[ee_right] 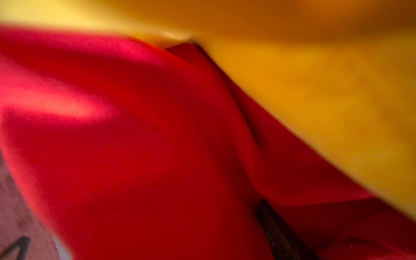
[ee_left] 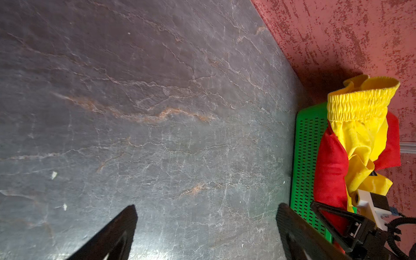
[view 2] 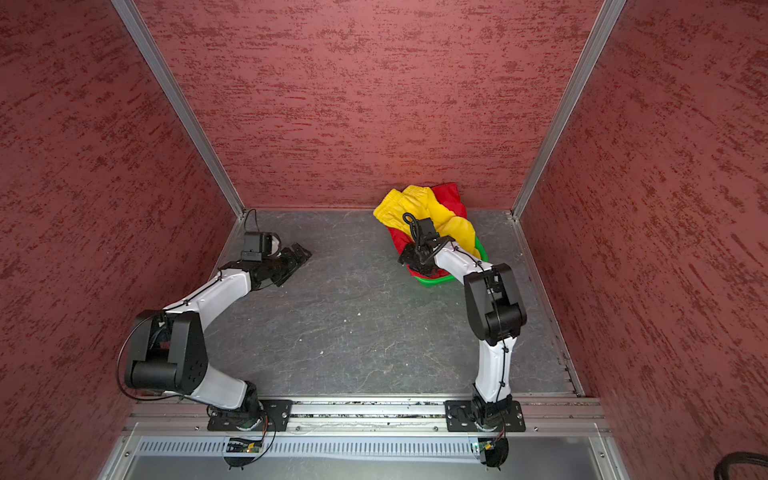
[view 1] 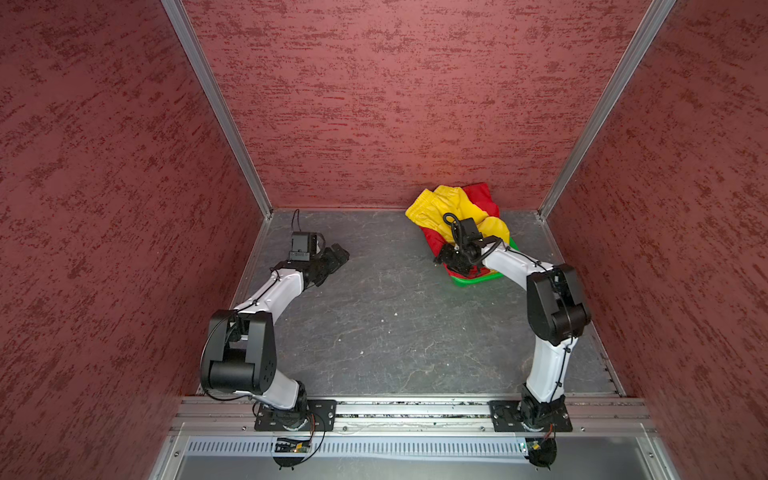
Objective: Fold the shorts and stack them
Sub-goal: 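Reach the right gripper to the yellow shorts while the left arm advances, then grasp the yellow shorts with the right gripper at the basket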
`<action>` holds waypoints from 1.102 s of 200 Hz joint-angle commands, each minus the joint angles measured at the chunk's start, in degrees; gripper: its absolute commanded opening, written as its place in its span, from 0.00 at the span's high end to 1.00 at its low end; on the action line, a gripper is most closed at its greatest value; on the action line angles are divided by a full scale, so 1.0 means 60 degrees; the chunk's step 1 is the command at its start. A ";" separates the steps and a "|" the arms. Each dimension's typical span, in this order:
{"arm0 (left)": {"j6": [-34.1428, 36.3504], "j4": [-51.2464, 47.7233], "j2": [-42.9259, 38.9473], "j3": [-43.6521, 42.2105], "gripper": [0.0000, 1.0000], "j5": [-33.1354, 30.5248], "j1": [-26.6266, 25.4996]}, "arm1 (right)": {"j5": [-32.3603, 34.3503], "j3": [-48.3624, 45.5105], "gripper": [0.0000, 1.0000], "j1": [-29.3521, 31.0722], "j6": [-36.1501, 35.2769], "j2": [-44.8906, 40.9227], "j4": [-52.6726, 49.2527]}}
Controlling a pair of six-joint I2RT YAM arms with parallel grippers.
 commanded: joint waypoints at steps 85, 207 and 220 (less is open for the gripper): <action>0.0191 -0.0191 0.0003 0.0607 0.03 0.0063 -0.0220 | 0.0541 -0.0007 0.21 -0.2137 -0.1118 -0.1416 -0.0720; 0.0192 -0.0373 0.0332 0.1215 0.03 0.0007 -0.0471 | 0.0788 0.0552 0.08 -0.4861 -0.0789 -0.2155 -0.1097; 0.0191 -0.0367 0.0332 0.1218 0.03 -0.0042 -0.0478 | 0.0493 0.0663 0.09 -0.4957 -0.0491 -0.1760 -0.0720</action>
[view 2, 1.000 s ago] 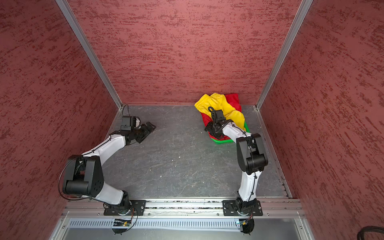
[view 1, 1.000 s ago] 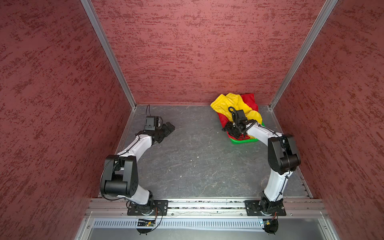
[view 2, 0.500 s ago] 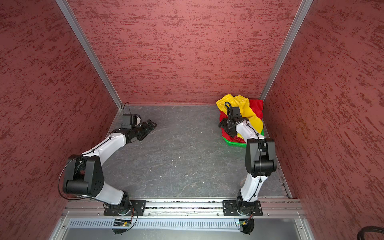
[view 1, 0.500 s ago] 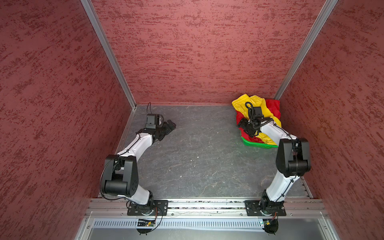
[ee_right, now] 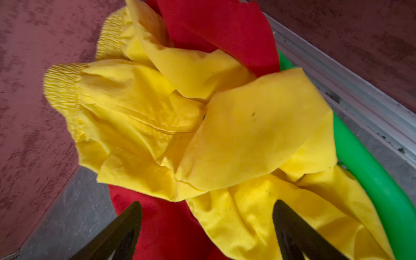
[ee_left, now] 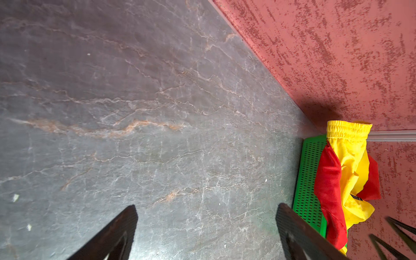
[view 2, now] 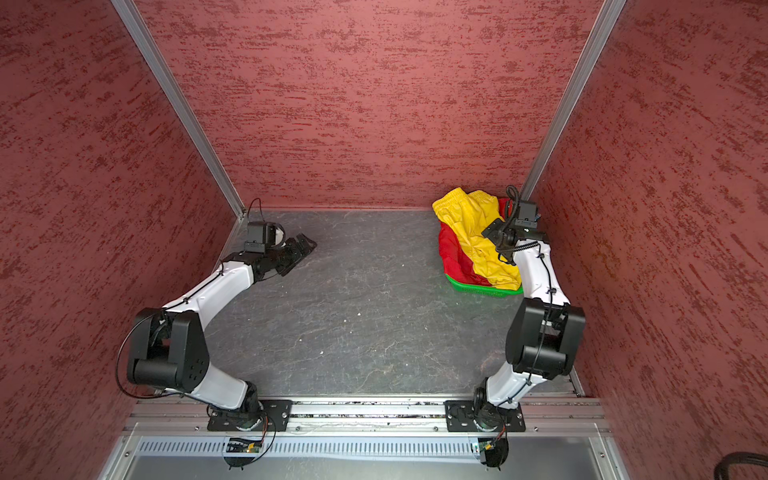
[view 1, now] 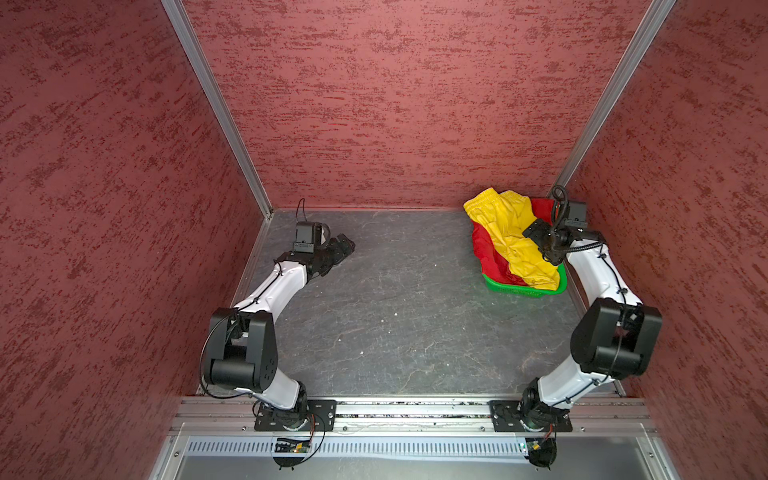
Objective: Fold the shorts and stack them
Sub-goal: 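Grasp the yellow shorts with the right gripper at the basket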
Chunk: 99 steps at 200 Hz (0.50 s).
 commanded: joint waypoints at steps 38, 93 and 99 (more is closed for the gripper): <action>0.0173 -0.0202 0.0069 0.0214 0.03 -0.0182 -0.0064 | -0.1061 0.0503 0.35 -0.0367 0.1364 0.1498 0.1603; 0.0343 -0.0232 -0.0205 0.0310 0.03 -0.0456 -0.0057 | -0.1630 0.0584 0.96 -0.0527 0.1685 0.1240 0.2612; 0.0344 -0.0208 -0.0258 0.0298 0.03 -0.0488 -0.0033 | -0.1655 0.0499 0.99 -0.0528 0.1716 0.1003 0.2700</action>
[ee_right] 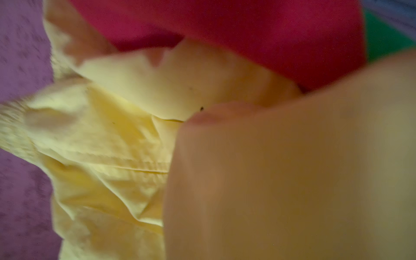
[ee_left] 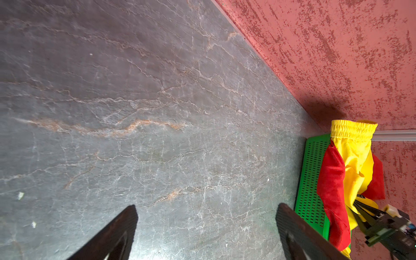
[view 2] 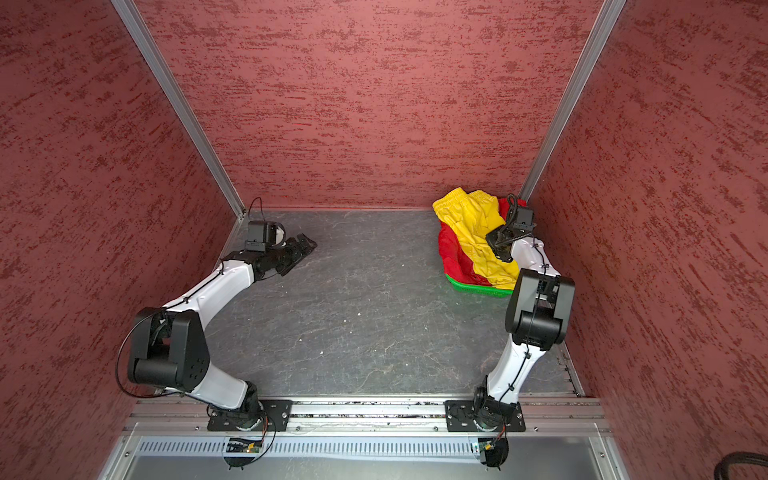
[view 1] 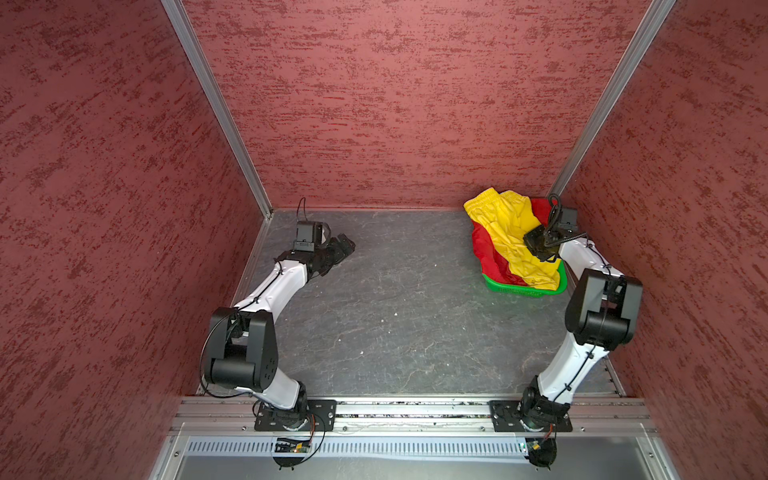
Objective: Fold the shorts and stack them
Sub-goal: 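Grasp the yellow shorts with the right gripper at the basket, then lift the yellow shorts with the right gripper and drop them on the table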
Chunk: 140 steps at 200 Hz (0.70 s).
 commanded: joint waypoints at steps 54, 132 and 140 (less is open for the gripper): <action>0.0475 0.0037 -0.0481 0.0473 0.03 -0.0201 0.0108 | -0.0975 0.0586 1.00 -0.0041 0.0340 -0.2981 0.1492; 0.1170 0.0024 -0.0579 0.1888 0.04 0.0233 0.0227 | -0.1594 0.3733 1.00 0.1487 0.0126 -0.4142 0.1518; 0.1165 0.0023 -0.0591 0.1966 0.04 0.0206 0.0263 | -0.1516 0.4386 1.00 0.1850 -0.0090 -0.3791 0.1151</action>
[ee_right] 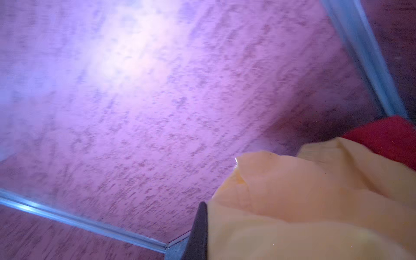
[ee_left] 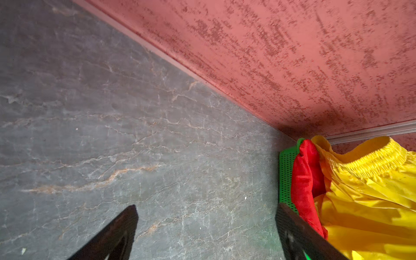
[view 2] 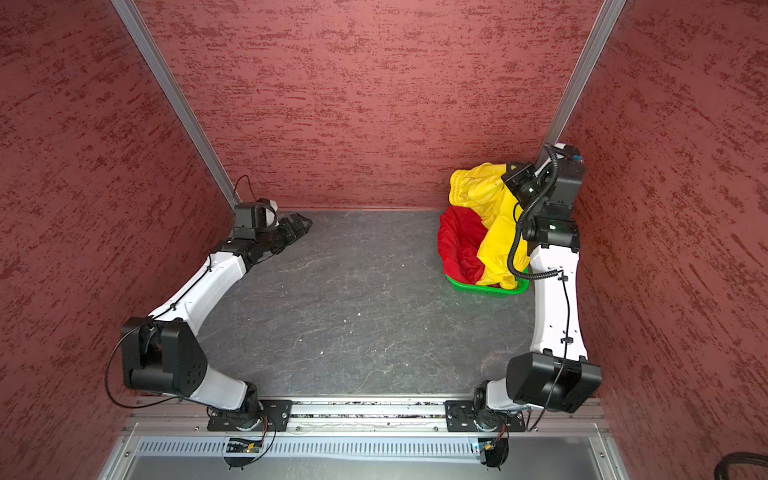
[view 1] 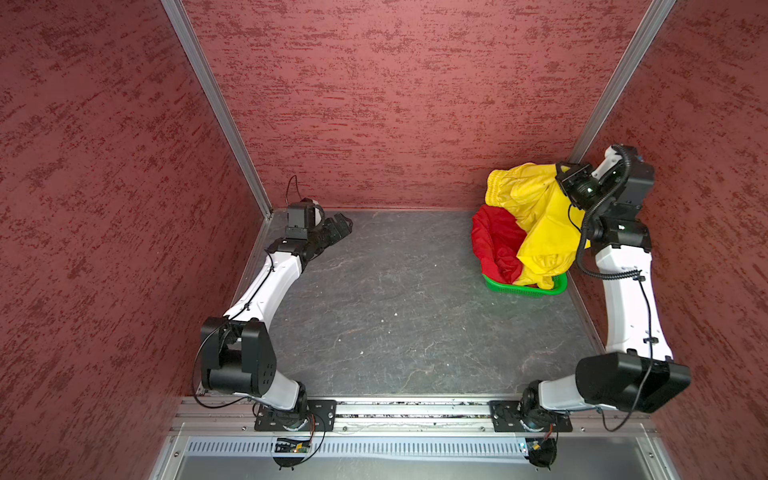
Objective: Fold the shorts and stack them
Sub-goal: 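Lift the yellow shorts with the right gripper and drop them on the table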
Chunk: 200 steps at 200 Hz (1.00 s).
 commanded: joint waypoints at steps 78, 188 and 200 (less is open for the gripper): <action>0.0343 -0.0698 -0.1059 0.0357 0.04 -0.1022 0.0566 | -0.1831 0.8848 1.00 0.4569 -0.0066 0.4206 -0.2108; 0.0746 -0.1517 -0.1700 -0.0692 0.04 -0.1304 0.0896 | 0.1427 0.4316 0.55 0.5531 -0.1864 0.4792 -0.5568; 0.0710 -0.1505 -0.1712 -0.0904 0.04 -0.1303 0.0838 | 0.1966 0.3570 0.55 0.5336 -0.2190 0.4729 -0.5830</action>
